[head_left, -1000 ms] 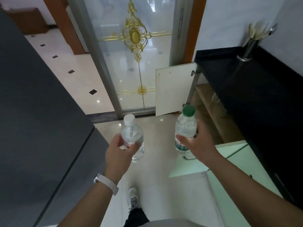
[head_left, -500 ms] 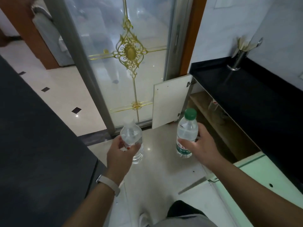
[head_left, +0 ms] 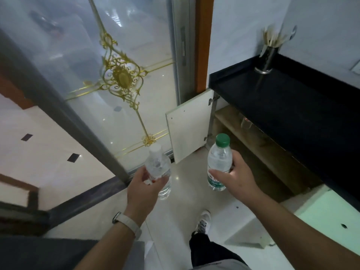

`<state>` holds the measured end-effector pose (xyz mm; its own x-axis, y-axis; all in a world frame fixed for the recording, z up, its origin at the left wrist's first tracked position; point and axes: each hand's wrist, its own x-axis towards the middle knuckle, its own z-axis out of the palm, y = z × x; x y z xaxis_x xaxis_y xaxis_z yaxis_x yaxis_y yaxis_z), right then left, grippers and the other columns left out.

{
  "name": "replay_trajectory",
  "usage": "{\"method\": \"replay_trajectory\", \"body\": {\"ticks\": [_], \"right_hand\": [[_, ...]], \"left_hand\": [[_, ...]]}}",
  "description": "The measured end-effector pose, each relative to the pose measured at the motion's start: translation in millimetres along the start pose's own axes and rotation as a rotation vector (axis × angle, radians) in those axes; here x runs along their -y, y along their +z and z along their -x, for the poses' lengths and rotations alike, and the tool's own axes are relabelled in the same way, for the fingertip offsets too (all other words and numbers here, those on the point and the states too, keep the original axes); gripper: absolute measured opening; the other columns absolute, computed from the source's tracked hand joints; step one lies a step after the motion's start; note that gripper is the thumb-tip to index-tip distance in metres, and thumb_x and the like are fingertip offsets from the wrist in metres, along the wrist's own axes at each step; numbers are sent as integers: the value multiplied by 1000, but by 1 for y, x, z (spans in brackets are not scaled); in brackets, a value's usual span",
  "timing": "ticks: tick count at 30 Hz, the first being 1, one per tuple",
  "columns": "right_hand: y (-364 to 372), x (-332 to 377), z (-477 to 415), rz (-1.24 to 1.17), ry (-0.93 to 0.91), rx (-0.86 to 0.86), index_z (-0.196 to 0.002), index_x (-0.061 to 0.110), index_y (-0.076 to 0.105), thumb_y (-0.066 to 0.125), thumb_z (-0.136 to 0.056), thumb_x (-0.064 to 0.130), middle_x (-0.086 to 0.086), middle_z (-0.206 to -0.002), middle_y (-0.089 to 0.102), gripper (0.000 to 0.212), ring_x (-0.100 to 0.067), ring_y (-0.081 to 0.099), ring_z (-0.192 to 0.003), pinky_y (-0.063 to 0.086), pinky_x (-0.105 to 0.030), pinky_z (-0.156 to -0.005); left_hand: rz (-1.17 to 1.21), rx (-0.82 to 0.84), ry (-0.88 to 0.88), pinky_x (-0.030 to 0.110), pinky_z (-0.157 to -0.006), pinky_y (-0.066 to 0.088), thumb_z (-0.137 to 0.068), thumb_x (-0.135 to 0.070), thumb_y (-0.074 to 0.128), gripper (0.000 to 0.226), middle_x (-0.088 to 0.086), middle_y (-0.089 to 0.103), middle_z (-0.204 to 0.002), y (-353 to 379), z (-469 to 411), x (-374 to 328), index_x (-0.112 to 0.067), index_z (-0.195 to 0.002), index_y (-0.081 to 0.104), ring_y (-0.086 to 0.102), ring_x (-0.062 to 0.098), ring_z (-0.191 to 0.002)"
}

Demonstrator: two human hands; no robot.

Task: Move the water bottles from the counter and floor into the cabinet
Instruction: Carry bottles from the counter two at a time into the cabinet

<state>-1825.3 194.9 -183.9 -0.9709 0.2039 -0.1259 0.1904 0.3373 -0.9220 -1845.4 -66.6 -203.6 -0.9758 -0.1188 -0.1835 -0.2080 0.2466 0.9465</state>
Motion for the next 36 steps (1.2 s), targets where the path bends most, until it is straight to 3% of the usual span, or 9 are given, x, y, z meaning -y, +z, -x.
{"method": "replay_trajectory", "body": {"ticks": [5, 8, 10, 12, 16, 22, 28, 33, 36], "right_hand": [[-12, -8, -73, -26, 74, -85, -101, 42, 51, 82, -75, 22, 14, -95, 62, 45, 12, 59, -86, 47, -10, -63], [-22, -11, -112, -41, 132, -138, -97, 45, 50, 82, -75, 20, 19, -91, 59, 47, 16, 58, -82, 45, -4, -58], [-28, -10, -135, -25, 170, -176, -104, 42, 49, 84, -74, 25, 20, -93, 57, 48, 6, 61, -83, 48, -8, -66], [-36, -10, -154, 0, 204, -203, -111, 38, 48, 84, -72, 30, 20, -95, 57, 54, -3, 60, -85, 50, -18, -76], [-53, -10, -175, -14, 264, -278, -112, 40, 46, 86, -70, 27, 20, -95, 58, 59, 0, 59, -83, 44, -15, -67], [-62, -26, -201, 106, 346, -295, -113, 38, 50, 86, -66, 40, 14, -99, 61, 59, -5, 62, -91, 51, -24, -76], [-51, -25, -236, 78, 493, -452, -112, 37, 50, 86, -67, 37, 14, -103, 62, 57, -6, 61, -90, 55, -33, -80], [-33, -6, -271, 72, 615, -587, -103, 37, 48, 85, -70, 32, 14, -93, 62, 50, -5, 61, -82, 47, -21, -62], [-24, -5, -291, 52, 648, -605, -103, 36, 48, 84, -71, 33, 13, -92, 62, 49, -3, 61, -79, 46, -19, -59]], "left_hand": [[-44, 81, -22, 30, -84, 54, -77, -21, 88, 39, -5, 75, -102, 46, -82, -28, -28, -110, 69, 71, 15, -98], [-94, 123, 1, 13, -72, 50, -78, -8, 86, 36, -7, 74, -93, 75, -123, -46, -23, -106, 69, 70, 0, -85], [-122, 159, 24, 7, -66, 48, -79, -7, 85, 37, -12, 72, -94, 92, -143, -61, -21, -109, 67, 68, -8, -82], [-143, 204, 36, 9, -68, 47, -81, -13, 85, 40, -13, 71, -102, 106, -162, -69, -25, -114, 66, 66, -4, -89], [-148, 230, 21, 23, -81, 51, -77, -16, 88, 38, -11, 75, -99, 126, -200, -78, -26, -109, 70, 69, 9, -98], [-239, 347, 14, 39, -87, 57, -68, -38, 90, 38, -4, 75, -97, 162, -263, -76, -30, -100, 70, 70, 17, -96], [-298, 522, 46, 29, -78, 49, -75, -23, 89, 33, -6, 72, -98, 198, -333, -70, -32, -97, 65, 67, 14, -95], [-322, 705, 63, 12, -73, 42, -79, -27, 86, 41, -19, 66, -101, 215, -392, -72, -31, -111, 62, 60, -4, -94], [-316, 780, 54, 15, -77, 44, -79, -27, 86, 46, -20, 65, -104, 228, -419, -69, -33, -116, 59, 59, -5, -95]]}}
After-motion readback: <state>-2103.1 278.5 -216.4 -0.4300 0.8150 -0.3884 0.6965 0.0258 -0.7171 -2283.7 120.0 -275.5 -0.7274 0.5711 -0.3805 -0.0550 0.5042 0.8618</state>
